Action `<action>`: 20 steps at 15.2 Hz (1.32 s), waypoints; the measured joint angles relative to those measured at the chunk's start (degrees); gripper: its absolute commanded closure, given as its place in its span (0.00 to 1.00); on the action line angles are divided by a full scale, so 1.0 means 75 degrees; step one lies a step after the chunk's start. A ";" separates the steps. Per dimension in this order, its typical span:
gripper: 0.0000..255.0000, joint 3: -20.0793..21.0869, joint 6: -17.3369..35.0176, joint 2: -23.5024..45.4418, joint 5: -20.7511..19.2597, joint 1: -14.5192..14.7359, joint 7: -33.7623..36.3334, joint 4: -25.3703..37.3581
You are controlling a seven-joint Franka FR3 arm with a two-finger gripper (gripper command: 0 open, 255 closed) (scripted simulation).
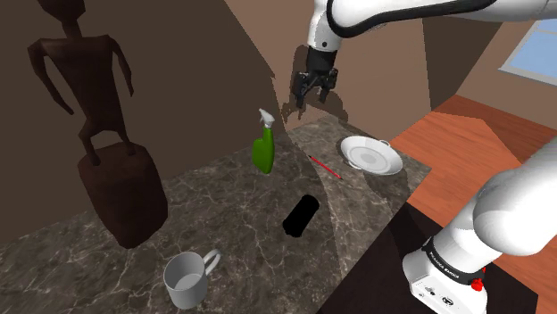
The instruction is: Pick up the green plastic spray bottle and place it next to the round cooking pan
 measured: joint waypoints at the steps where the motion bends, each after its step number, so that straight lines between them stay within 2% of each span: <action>1: 0.00 0.0075 0.0076 0.0298 -0.0010 0.0056 0.0121 0.0198; 9: 0.00 0.0318 0.0050 0.2628 -0.0204 0.0379 0.0565 0.2400; 17: 0.00 0.0332 0.0761 0.2995 -0.0262 0.0444 0.0668 0.2036; 20: 0.00 0.0329 0.0820 0.3023 -0.0269 0.0444 0.0669 0.2006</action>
